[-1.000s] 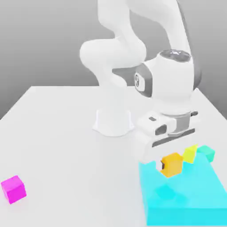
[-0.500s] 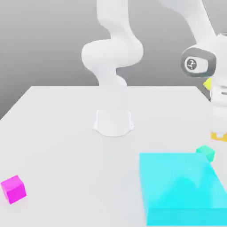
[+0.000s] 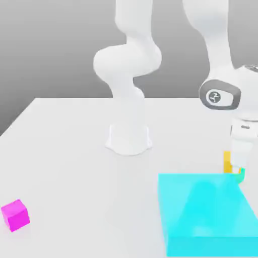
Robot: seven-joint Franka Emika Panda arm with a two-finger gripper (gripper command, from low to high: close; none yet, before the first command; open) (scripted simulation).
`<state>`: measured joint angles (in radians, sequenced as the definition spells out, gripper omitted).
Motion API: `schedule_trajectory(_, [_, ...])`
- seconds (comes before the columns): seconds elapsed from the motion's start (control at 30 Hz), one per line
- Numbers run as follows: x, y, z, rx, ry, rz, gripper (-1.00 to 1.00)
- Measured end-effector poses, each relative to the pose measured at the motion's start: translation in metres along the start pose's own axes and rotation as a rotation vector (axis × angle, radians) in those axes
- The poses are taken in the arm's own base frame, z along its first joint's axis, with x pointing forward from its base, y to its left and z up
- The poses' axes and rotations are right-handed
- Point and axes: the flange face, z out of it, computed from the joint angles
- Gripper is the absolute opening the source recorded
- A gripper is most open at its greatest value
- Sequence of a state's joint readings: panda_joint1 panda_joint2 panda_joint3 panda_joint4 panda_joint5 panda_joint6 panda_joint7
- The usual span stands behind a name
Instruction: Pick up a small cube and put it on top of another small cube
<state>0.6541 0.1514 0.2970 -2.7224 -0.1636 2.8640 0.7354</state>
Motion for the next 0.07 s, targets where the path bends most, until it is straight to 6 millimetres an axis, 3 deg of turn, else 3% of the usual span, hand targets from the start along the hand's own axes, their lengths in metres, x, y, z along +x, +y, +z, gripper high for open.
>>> schedule_trajectory(0.07, [0.001, -0.0004, -0.0158, -0.001, 0.001, 0.001, 1.0])
